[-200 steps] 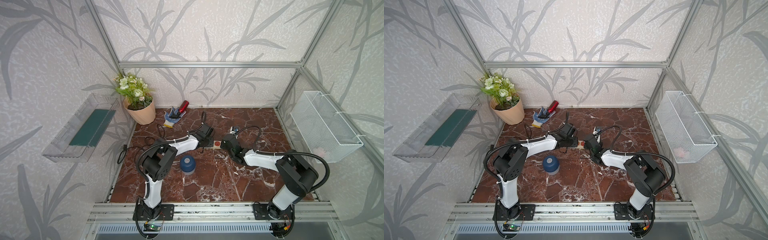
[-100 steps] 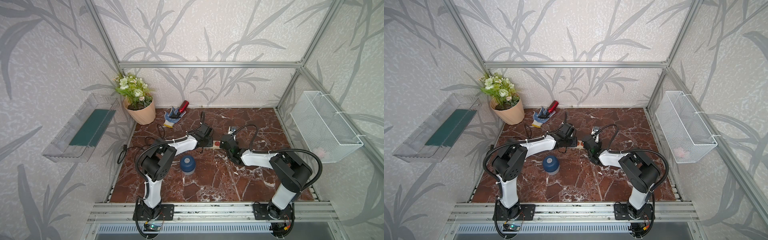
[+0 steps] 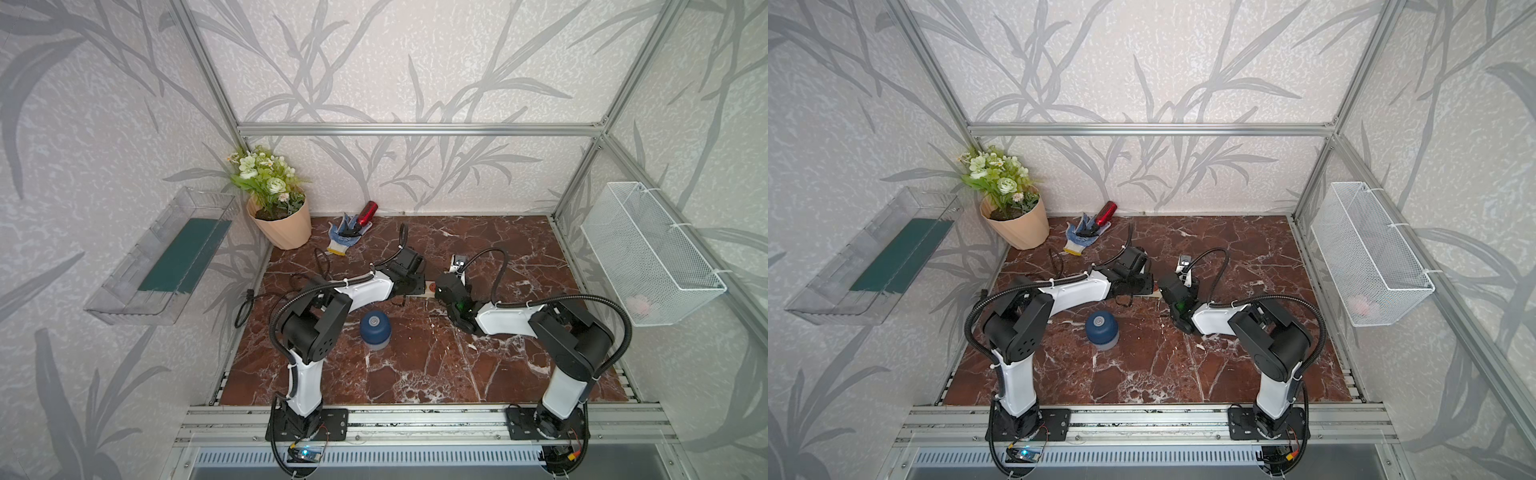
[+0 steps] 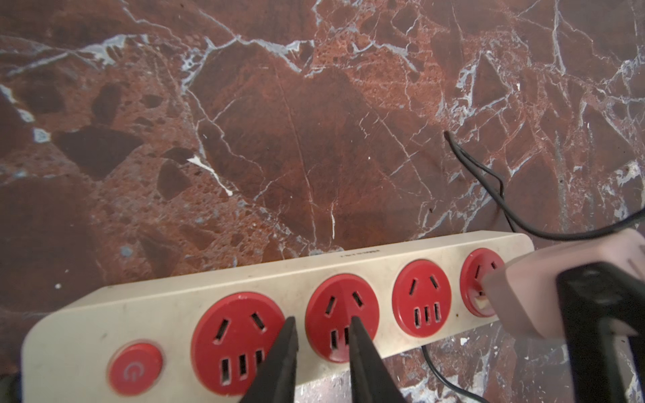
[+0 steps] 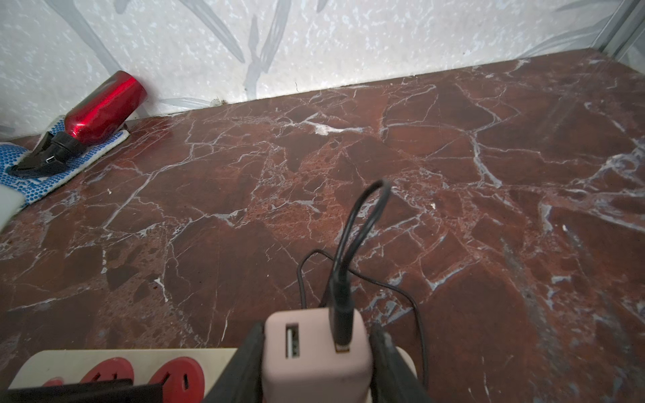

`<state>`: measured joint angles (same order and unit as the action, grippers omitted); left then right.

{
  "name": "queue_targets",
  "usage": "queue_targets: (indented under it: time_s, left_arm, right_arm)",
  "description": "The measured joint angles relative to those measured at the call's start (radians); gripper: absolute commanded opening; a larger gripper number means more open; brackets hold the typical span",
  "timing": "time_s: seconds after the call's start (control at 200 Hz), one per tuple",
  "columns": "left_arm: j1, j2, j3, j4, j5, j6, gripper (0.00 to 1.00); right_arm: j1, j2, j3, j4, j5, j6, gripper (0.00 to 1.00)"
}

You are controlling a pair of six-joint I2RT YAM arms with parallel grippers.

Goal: Charge the cordless meat grinders
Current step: Insert the plug into the socket.

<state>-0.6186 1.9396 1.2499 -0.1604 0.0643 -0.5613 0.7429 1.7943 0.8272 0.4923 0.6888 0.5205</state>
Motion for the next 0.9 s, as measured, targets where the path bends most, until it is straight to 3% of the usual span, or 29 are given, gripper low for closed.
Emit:
queue_targets:
  time_s: [0.57,0.9]
  left_arm:
    - [0.002,-0.009,-0.015,0.009,0.008,-0.011,0.28]
    - [0.002,-0.009,-0.015,0.01,0.008,-0.016,0.28]
  right_arm:
    - [0.028,0.001,-0.029,0.029,0.114,-0.048,0.0]
    - [0.028,0.003,-0.029,0.035,0.113,-0.058,0.0]
